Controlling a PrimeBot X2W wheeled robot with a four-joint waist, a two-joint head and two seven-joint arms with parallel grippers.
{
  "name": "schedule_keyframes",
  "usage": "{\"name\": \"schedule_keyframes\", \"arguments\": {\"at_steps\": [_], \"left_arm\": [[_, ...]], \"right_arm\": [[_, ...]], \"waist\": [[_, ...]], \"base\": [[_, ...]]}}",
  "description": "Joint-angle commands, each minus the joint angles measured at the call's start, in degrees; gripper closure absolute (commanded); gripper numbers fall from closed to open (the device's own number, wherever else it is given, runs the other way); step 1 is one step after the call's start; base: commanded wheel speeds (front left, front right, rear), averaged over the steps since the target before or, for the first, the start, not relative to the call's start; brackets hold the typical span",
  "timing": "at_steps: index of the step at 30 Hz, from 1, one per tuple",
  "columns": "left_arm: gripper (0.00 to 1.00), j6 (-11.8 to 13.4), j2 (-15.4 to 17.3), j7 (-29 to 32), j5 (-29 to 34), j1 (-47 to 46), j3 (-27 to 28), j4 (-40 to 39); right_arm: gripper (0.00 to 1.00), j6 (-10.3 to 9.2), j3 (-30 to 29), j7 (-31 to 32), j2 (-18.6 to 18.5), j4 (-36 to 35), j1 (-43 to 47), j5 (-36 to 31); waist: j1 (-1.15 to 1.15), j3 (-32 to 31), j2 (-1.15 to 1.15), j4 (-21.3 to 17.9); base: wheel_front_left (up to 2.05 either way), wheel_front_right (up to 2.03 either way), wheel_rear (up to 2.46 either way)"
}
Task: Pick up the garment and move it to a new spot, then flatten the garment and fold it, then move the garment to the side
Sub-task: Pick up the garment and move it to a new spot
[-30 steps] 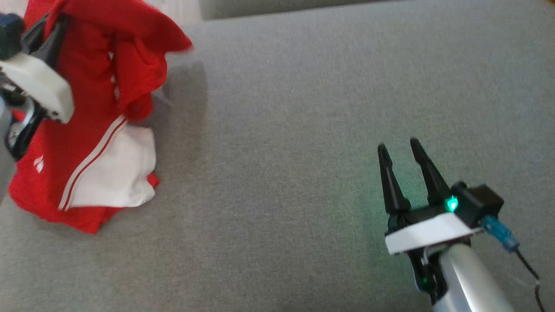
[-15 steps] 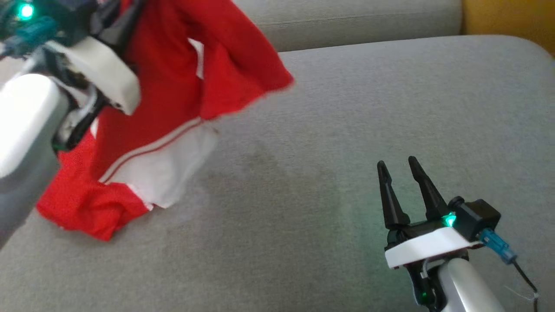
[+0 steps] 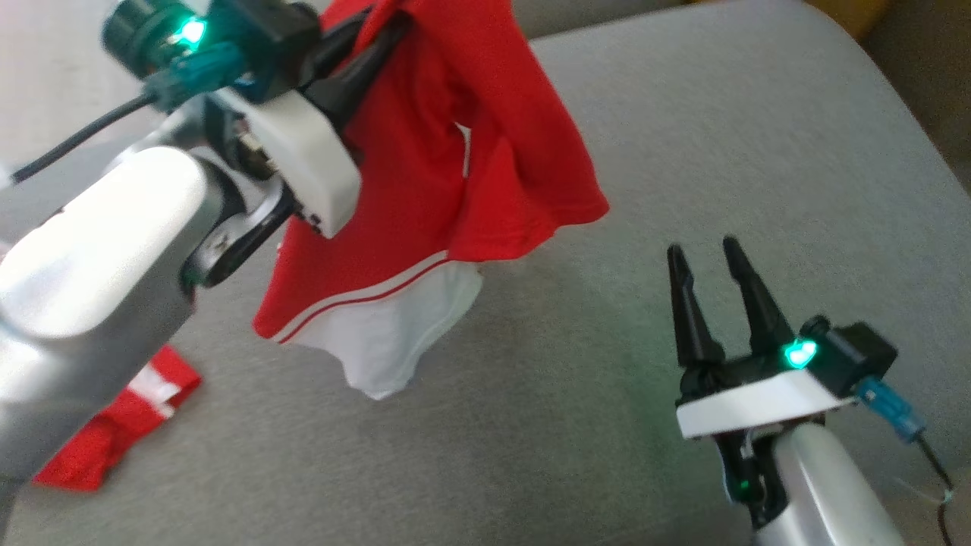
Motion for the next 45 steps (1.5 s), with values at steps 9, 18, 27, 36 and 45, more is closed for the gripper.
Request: {"name": "schedule_keyframes", "arguments": {"at_steps": [9, 18, 27, 36, 45], "left_arm": [[0.0, -2.76, -4.88, -9.67, 5.53, -8.71, 0.82, 17.62], [0.0, -2.18, -6.32, -22.03, 5.11, -4.83, 2.58, 29.53], [0.0, 2.49, -5.92, -28.73, 2.03, 9.27, 6.25, 27.21], [0.0, 9.91, -7.06, -29.07, 4.9, 34.09, 16.11, 11.36], [0.0, 9.55, -10.07, -29.08, 11.05, 44.52, 23.44, 5.87]], "right_arm": [[0.0, -0.04, 1.12, -0.62, -0.2, -4.51, -4.42, 1.26], [0.0, -0.04, -0.86, -0.62, -0.2, -4.06, -3.56, -1.71], [0.0, -0.04, -3.26, -0.62, -0.2, -3.19, -1.7, -7.78], [0.0, -0.04, -3.6, -0.62, -0.2, -0.88, 1.97, -11.55], [0.0, -0.04, -3.4, -0.62, -0.2, -0.46, 2.61, -11.4]], "waist": [[0.0, 6.96, 0.0, -4.99], [0.0, 4.64, 0.0, 0.75], [0.0, -1.0, 0.0, 10.69], [0.0, -5.01, 0.0, 17.0], [0.0, -4.79, 0.0, 17.29]], "base": [[0.0, 0.0, 0.0], [0.0, 0.0, 0.0], [0.0, 0.0, 0.0], [0.0, 0.0, 0.0], [0.0, 0.0, 0.0]]}}
